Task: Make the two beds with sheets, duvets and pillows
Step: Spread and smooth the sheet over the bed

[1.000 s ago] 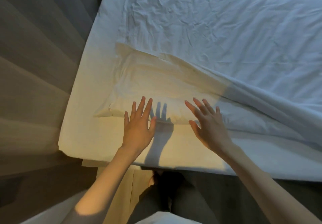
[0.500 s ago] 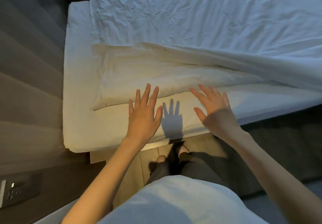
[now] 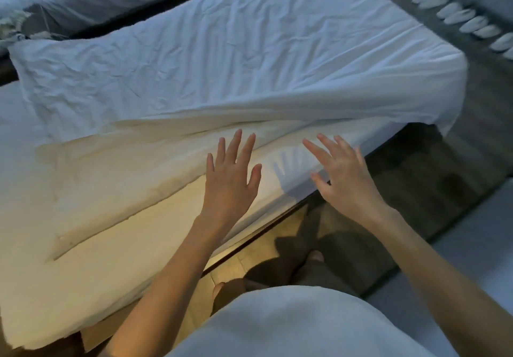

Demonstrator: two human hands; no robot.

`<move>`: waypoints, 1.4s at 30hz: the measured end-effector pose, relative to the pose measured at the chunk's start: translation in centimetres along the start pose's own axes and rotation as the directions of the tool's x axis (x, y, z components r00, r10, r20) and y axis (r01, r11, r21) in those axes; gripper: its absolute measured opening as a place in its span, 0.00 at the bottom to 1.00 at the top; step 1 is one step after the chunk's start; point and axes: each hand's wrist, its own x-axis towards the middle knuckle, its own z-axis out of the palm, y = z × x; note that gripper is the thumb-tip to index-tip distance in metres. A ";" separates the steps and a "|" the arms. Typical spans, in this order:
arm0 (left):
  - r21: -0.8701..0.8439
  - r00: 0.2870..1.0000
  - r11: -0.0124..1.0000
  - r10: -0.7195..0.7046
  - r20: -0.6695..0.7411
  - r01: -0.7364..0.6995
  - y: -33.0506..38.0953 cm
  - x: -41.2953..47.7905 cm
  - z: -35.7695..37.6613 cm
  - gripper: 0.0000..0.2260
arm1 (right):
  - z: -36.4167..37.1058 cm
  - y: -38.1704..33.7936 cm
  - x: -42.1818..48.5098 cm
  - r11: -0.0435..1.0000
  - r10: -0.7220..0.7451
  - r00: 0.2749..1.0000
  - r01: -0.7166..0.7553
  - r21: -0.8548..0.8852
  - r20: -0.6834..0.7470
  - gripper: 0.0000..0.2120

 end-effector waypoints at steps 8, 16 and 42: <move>-0.052 0.994 0.994 0.101 0.033 -0.100 16.3 8.1 4.7 0.26 | -7.9 15.5 2.1 0.992 0.116 0.988 -0.120 -0.030 -0.099 0.31; -0.039 0.960 0.966 0.258 0.112 -0.255 27.2 17.6 7.7 0.27 | -11.8 27.9 3.8 0.963 0.269 0.953 -0.269 0.023 -0.142 0.30; -0.034 0.999 0.999 -0.041 -0.017 0.040 60.7 51.7 19.8 0.26 | -30.0 68.0 29.5 0.997 -0.031 0.996 0.037 -0.070 0.089 0.30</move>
